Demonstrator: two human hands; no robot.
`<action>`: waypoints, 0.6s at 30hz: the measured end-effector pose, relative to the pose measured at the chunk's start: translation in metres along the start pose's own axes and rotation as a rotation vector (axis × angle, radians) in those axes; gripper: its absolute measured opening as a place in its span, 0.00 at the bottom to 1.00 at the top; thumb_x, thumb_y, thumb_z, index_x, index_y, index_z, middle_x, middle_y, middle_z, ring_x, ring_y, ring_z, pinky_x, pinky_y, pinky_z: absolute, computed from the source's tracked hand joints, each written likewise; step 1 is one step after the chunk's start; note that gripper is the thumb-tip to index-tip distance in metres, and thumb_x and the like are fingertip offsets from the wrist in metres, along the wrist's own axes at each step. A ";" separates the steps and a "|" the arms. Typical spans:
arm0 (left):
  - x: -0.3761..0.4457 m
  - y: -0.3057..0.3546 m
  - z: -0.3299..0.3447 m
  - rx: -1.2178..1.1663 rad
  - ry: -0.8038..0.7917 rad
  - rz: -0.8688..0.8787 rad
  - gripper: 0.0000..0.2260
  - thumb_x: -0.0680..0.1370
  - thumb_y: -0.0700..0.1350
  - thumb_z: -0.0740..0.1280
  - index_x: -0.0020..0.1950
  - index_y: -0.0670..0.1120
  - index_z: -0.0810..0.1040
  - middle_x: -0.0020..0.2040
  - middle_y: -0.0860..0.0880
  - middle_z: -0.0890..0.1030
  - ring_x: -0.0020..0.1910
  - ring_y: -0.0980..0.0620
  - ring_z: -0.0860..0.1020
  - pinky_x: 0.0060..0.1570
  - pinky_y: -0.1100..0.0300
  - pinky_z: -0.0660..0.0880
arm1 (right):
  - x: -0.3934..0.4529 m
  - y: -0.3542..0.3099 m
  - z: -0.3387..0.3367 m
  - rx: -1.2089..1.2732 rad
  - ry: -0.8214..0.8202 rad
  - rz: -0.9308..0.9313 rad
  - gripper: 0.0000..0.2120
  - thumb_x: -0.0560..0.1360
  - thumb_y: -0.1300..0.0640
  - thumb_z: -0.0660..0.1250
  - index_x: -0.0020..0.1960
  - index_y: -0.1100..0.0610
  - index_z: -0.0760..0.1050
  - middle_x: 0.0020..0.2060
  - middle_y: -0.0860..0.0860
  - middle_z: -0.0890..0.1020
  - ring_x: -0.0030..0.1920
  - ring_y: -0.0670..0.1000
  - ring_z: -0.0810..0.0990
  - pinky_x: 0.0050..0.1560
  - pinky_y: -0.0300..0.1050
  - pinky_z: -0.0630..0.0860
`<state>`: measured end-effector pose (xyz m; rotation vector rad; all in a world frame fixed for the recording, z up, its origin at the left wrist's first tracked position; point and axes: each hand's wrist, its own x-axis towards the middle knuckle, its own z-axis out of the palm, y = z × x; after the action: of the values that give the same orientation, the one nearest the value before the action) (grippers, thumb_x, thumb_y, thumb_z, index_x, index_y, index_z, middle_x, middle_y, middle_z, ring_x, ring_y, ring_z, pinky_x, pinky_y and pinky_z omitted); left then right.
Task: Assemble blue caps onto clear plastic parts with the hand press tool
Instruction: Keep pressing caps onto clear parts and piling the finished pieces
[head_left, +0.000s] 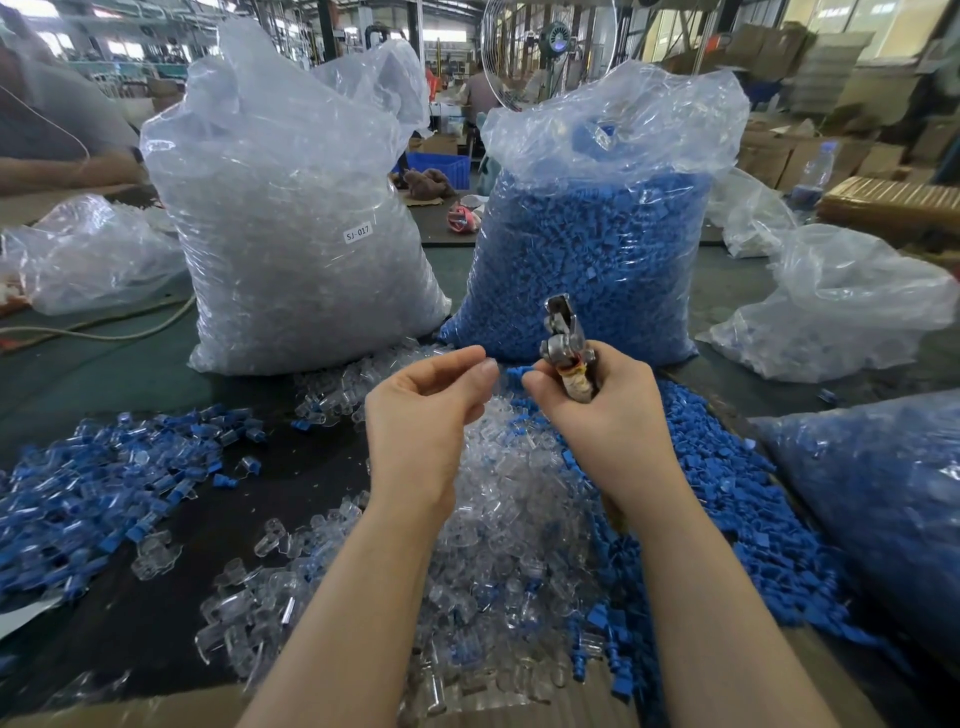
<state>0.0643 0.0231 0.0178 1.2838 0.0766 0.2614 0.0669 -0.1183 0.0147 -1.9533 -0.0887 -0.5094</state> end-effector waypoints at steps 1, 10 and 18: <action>-0.001 0.001 0.001 -0.018 0.000 -0.012 0.05 0.72 0.37 0.75 0.45 0.45 0.84 0.35 0.51 0.85 0.35 0.59 0.82 0.35 0.69 0.76 | 0.000 0.000 0.000 0.002 0.008 -0.007 0.08 0.72 0.53 0.74 0.42 0.57 0.79 0.34 0.53 0.82 0.37 0.55 0.79 0.43 0.57 0.78; -0.005 0.001 0.007 0.013 -0.026 -0.020 0.04 0.72 0.34 0.74 0.43 0.42 0.83 0.35 0.46 0.85 0.36 0.53 0.84 0.36 0.65 0.79 | -0.001 -0.001 0.001 -0.009 0.053 -0.027 0.07 0.72 0.52 0.74 0.42 0.54 0.78 0.33 0.49 0.82 0.37 0.51 0.80 0.44 0.57 0.79; -0.005 -0.001 0.006 0.188 -0.023 0.097 0.06 0.70 0.38 0.77 0.39 0.48 0.85 0.35 0.49 0.85 0.38 0.52 0.85 0.39 0.62 0.80 | -0.002 0.000 0.000 -0.036 0.063 -0.043 0.07 0.72 0.52 0.74 0.42 0.53 0.78 0.32 0.47 0.81 0.37 0.49 0.80 0.44 0.57 0.78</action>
<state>0.0609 0.0159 0.0184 1.4790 0.0195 0.3293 0.0657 -0.1177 0.0139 -1.9721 -0.0826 -0.6040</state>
